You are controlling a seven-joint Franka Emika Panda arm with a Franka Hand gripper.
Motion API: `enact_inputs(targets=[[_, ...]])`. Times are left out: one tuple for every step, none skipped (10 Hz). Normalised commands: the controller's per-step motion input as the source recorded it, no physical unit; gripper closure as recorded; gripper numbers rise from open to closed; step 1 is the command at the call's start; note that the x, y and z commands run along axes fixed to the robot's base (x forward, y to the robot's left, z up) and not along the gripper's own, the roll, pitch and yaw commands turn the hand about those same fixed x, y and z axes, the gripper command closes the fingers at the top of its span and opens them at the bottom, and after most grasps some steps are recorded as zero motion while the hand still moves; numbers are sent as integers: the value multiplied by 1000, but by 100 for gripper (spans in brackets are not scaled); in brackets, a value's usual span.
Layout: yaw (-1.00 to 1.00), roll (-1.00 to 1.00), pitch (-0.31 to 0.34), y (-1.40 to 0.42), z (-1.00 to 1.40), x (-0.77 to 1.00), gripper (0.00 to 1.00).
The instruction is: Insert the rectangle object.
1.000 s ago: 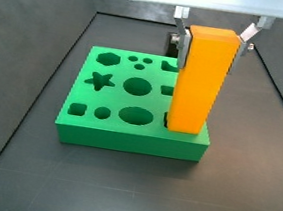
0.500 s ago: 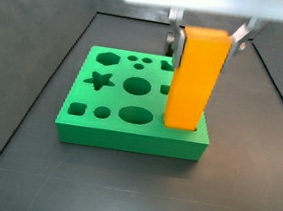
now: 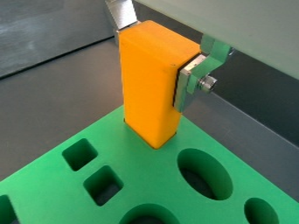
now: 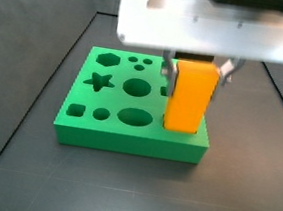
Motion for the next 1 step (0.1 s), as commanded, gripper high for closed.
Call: enact_inputs(targets=[[0,0,-253,-223,-466,0,100]])
